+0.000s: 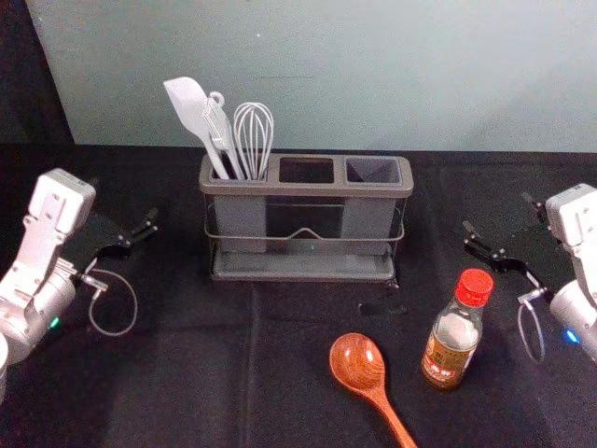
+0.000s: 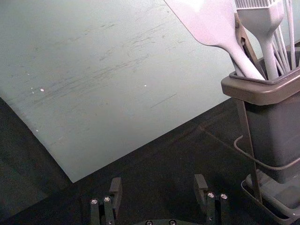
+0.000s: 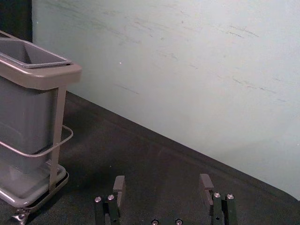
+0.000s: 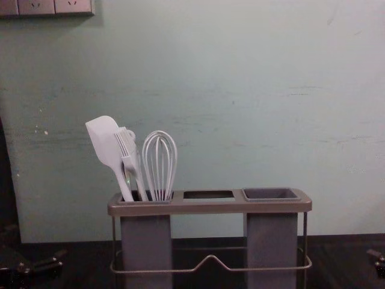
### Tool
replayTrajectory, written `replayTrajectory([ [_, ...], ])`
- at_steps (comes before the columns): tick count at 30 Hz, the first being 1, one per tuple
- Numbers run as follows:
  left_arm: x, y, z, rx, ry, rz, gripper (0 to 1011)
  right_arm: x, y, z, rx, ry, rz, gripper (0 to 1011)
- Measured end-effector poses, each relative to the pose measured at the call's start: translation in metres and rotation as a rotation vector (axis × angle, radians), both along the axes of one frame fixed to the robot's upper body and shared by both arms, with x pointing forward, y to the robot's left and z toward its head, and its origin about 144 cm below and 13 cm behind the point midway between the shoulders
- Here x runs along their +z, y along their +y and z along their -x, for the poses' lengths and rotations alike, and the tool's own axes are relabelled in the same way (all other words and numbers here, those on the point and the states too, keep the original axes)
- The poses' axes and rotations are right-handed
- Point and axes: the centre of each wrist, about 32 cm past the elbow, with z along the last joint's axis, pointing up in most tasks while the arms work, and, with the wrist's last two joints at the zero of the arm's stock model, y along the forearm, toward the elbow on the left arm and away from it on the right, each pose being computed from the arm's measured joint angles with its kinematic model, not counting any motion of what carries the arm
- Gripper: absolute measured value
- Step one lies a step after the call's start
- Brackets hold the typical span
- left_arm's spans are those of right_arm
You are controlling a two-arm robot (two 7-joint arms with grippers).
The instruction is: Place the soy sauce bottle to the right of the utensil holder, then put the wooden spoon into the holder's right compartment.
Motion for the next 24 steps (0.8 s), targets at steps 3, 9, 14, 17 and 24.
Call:
replayTrajectory([
  [3,0.0000,0.0000,0.0000,0.000,0.000,0.000,1005,0.0000,0.0000,0.0000,0.000,0.000,0.000,1004],
  [9,0.0000,0.0000,0.0000,0.000,0.000,0.000,1005,0.0000,0.0000,0.0000,0.000,0.000,0.000,1004],
  [14,0.0000,0.0000,0.0000,0.000,0.000,0.000,1005,0.0000,0.0000,0.0000,0.000,0.000,0.000,1004],
  [17,0.0000,0.0000,0.0000,0.000,0.000,0.000,1005,0.0000,0.0000,0.0000,0.000,0.000,0.000,1004],
  [24,0.0000,0.0000,0.0000,0.000,0.000,0.000,1005,0.0000,0.0000,0.0000,0.000,0.000,0.000,1004],
])
